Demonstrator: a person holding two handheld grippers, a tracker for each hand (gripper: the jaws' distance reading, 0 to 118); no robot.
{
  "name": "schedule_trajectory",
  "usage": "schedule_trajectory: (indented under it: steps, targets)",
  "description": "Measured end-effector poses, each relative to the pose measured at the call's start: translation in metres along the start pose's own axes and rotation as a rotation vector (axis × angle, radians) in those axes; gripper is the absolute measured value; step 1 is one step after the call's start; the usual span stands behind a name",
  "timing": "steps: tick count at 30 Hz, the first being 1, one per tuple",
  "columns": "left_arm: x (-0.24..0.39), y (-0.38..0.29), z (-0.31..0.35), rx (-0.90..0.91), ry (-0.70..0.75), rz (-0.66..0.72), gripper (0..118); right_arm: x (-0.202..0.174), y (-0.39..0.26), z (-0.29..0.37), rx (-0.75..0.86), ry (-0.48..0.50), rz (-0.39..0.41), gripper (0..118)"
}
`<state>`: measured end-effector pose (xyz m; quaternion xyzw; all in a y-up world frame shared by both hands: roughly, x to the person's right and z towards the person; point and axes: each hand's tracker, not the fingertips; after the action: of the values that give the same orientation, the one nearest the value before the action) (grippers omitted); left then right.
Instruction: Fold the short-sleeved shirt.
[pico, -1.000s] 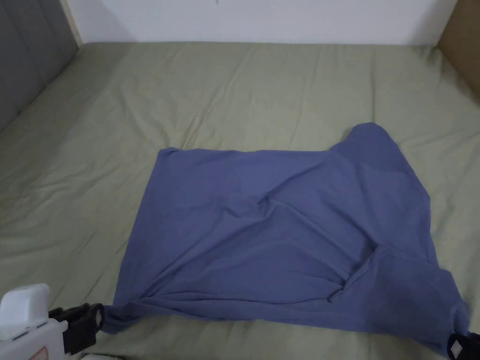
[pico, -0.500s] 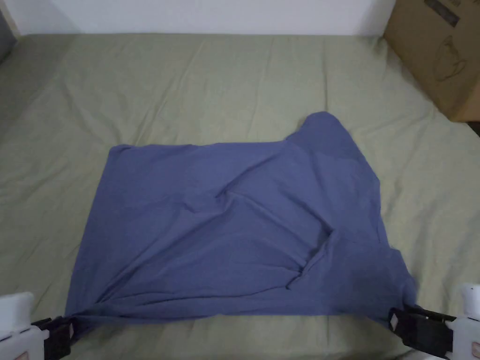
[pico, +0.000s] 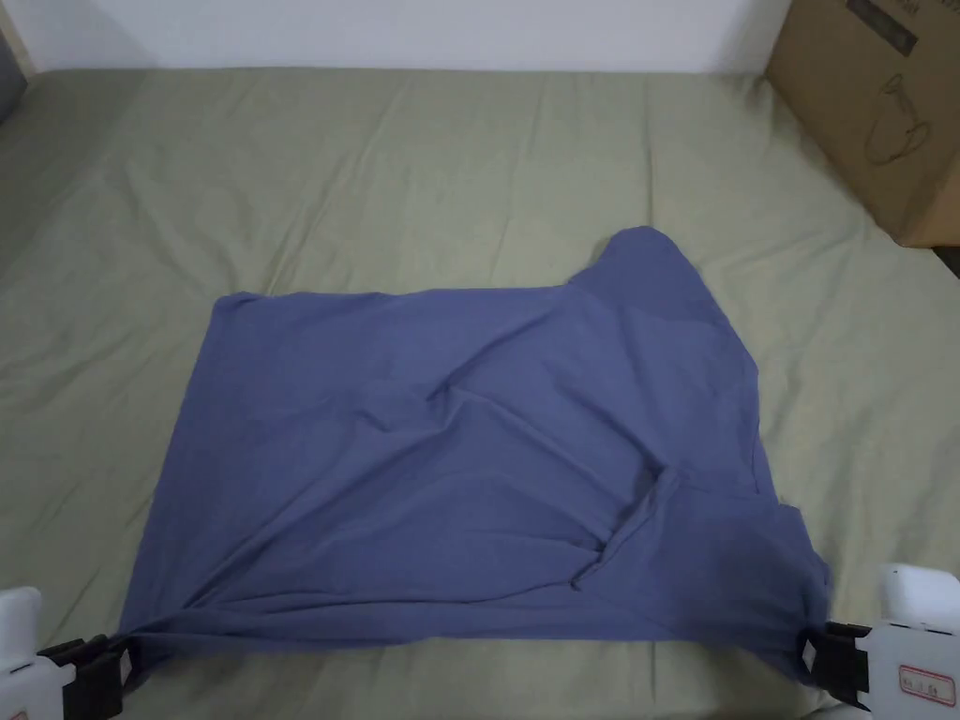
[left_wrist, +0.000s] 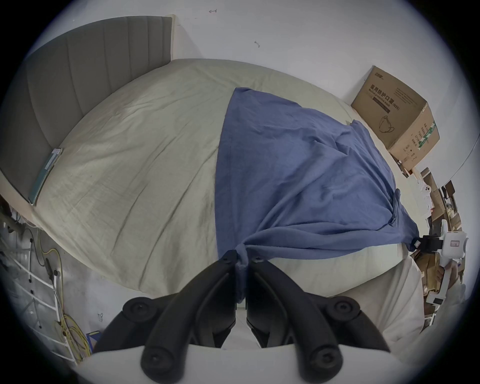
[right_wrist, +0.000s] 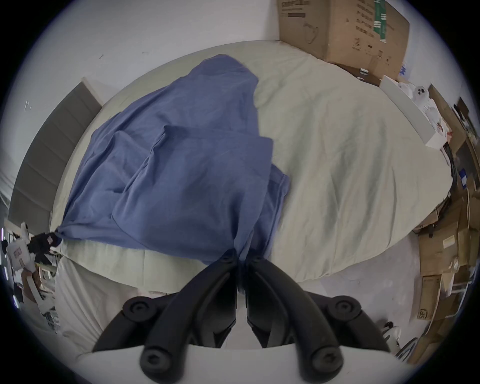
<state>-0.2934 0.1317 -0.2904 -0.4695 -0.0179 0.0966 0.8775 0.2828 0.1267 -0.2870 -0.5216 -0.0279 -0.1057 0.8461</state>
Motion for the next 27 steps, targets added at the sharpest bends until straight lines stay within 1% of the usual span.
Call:
schedule_trajectory:
  steps: [1,2,3,4,6,8,10,11,14,17,19,20,21,22,23,24,25,27]
  targets:
    - [0.000,0.002,0.001,-0.004,0.000,-0.002,5,0.005,0.003,0.003,-0.006,0.029,-0.022,4]
    - [0.001,0.003,0.004,-0.003,0.001,-0.004,5,0.007,0.006,0.009,0.015,0.039,-0.062,4]
    - [0.002,0.005,0.006,0.008,-0.002,-0.013,5,0.007,0.010,0.013,0.026,0.048,-0.068,4]
    - [0.004,0.008,0.009,0.012,0.001,-0.030,5,0.008,0.015,0.019,0.037,0.079,-0.061,4]
    - [0.007,0.018,0.014,0.029,0.003,-0.063,5,0.007,0.028,0.030,0.079,0.070,-0.066,4]
    - [0.012,0.036,0.020,0.079,0.010,-0.084,5,0.003,0.048,0.037,0.115,0.082,-0.062,4]
    - [0.014,0.056,0.019,0.105,-0.013,-0.094,5,0.004,0.070,0.036,0.133,0.084,-0.058,4]
    - [0.015,0.068,0.014,0.113,-0.008,-0.096,5,0.002,0.084,0.032,0.157,0.069,-0.065,4]
    - [0.017,0.099,-0.012,0.113,-0.007,-0.119,5,0.002,0.123,0.009,0.152,0.077,-0.091,4]
    - [0.015,0.121,-0.055,0.032,0.008,-0.141,5,-0.003,0.154,-0.033,0.098,0.056,-0.118,4]
    - [0.015,0.124,-0.074,0.040,0.024,-0.155,8,-0.010,0.161,-0.057,0.079,0.035,-0.114,4]
    - [0.015,0.125,-0.082,0.028,0.032,-0.163,26,-0.013,0.161,-0.064,0.075,0.030,-0.109,5]
    - [0.013,0.124,-0.085,0.014,0.068,-0.148,54,-0.015,0.161,-0.066,0.067,0.018,-0.107,11]
    - [0.010,0.124,-0.085,-0.002,0.083,-0.127,83,-0.015,0.159,-0.065,0.075,0.017,-0.108,33]
    - [0.006,0.122,-0.082,-0.018,0.072,-0.103,104,-0.016,0.155,-0.062,0.089,0.009,-0.097,70]
    - [0.001,0.118,-0.073,0.016,0.037,-0.079,106,-0.015,0.152,-0.055,0.100,-0.005,-0.089,85]
    - [-0.002,0.114,-0.063,0.056,0.012,-0.066,105,-0.013,0.148,-0.047,0.130,-0.002,-0.077,86]
    - [-0.008,0.108,-0.047,0.053,0.024,-0.057,105,-0.010,0.137,-0.026,0.166,0.003,-0.049,85]
